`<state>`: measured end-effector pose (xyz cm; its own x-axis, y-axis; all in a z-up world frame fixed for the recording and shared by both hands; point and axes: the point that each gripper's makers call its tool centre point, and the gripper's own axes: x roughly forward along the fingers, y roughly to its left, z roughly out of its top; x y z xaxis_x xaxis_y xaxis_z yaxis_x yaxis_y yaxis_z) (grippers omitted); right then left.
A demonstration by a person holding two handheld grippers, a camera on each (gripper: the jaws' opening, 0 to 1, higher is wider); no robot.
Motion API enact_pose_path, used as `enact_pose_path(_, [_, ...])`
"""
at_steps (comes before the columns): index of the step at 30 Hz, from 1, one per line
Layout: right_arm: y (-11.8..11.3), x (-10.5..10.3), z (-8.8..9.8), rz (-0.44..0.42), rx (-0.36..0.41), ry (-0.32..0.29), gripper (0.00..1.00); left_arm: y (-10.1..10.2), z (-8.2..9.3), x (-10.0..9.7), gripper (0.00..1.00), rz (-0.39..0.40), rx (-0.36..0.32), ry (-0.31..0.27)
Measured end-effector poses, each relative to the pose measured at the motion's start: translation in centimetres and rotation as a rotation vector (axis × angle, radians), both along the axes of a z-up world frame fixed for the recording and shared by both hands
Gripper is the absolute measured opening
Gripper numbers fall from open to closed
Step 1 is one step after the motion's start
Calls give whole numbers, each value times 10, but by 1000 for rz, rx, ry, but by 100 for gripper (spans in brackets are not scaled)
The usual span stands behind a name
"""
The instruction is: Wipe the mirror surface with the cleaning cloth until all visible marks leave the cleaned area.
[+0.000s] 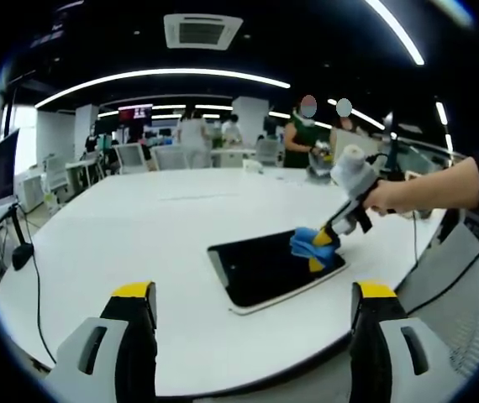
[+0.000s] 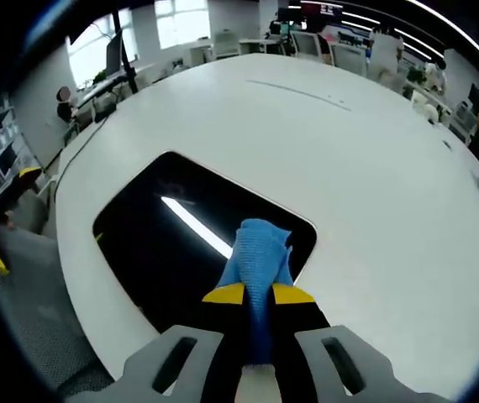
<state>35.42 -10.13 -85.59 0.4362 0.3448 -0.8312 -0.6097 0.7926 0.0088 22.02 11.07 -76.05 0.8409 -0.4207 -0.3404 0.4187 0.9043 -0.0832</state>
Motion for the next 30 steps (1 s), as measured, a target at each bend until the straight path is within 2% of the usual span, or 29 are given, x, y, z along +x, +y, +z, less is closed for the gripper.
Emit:
enact_pose_path(11, [-4, -2, 0, -21, 11, -1, 5, 0, 0, -1, 96, -2, -1, 0])
enact_pose_path(20, [-6, -2, 0, 5, -23, -13, 5, 0, 0, -1, 95, 3, -4, -1])
enact_pose_path(30, [-8, -2, 0, -26, -5, -17, 5, 1, 0, 0, 97, 6, 0, -6])
